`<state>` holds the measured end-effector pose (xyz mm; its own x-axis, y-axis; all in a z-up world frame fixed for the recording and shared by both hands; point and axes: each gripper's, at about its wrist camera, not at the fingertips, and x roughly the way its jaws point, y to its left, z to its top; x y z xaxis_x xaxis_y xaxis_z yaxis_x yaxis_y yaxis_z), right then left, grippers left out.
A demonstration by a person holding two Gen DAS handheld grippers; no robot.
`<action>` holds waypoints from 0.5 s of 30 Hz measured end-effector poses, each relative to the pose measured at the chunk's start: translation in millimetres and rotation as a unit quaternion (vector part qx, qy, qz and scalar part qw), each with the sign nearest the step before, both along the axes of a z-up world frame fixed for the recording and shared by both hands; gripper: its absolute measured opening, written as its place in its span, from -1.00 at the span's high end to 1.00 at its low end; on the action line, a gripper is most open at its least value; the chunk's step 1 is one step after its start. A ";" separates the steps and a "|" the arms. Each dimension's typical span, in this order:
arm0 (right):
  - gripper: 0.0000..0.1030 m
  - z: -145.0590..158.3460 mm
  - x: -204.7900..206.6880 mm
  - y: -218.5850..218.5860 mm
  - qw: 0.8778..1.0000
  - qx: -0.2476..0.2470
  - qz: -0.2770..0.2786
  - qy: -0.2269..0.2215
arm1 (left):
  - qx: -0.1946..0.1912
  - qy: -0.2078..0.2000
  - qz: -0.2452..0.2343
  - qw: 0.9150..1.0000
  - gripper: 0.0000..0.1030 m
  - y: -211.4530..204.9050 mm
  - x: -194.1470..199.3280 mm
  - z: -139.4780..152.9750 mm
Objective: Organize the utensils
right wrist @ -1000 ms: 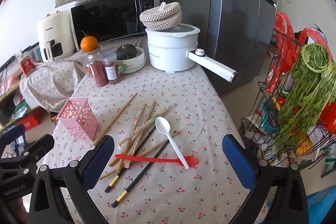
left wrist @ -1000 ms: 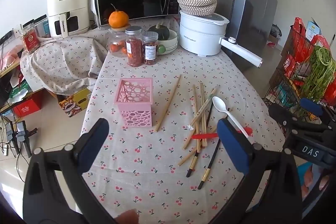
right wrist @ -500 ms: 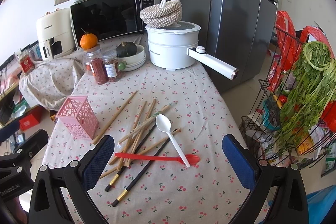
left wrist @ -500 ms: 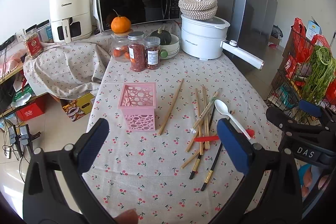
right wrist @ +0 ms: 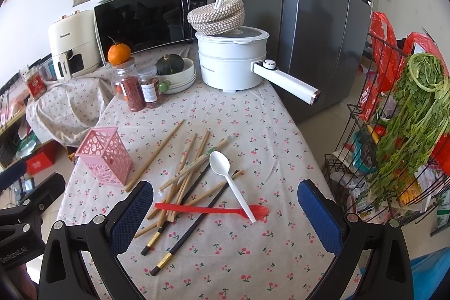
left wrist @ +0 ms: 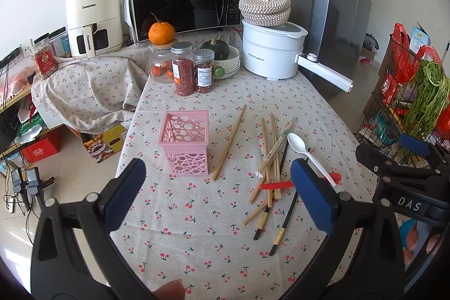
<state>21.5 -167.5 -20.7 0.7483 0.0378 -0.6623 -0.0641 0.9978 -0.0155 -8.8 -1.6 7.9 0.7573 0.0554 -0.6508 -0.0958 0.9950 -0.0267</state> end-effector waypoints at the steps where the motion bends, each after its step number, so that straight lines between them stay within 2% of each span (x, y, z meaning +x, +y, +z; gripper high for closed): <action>1: -1.00 -0.1 0.0 -0.1 1.000 0.000 0.000 0.000 | 0.000 0.001 -0.001 1.000 -0.98 0.0 -0.1 -0.1; 15: -1.00 0.9 0.9 -0.1 1.000 0.000 0.000 0.001 | 0.000 0.002 -0.002 1.000 -0.98 0.1 -0.4 -1.2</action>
<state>22.4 -167.6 -19.9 0.7465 0.0377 -0.6644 -0.0637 0.9979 -0.0148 -9.1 -1.5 6.6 0.7552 0.0528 -0.6533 -0.0922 0.9954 -0.0261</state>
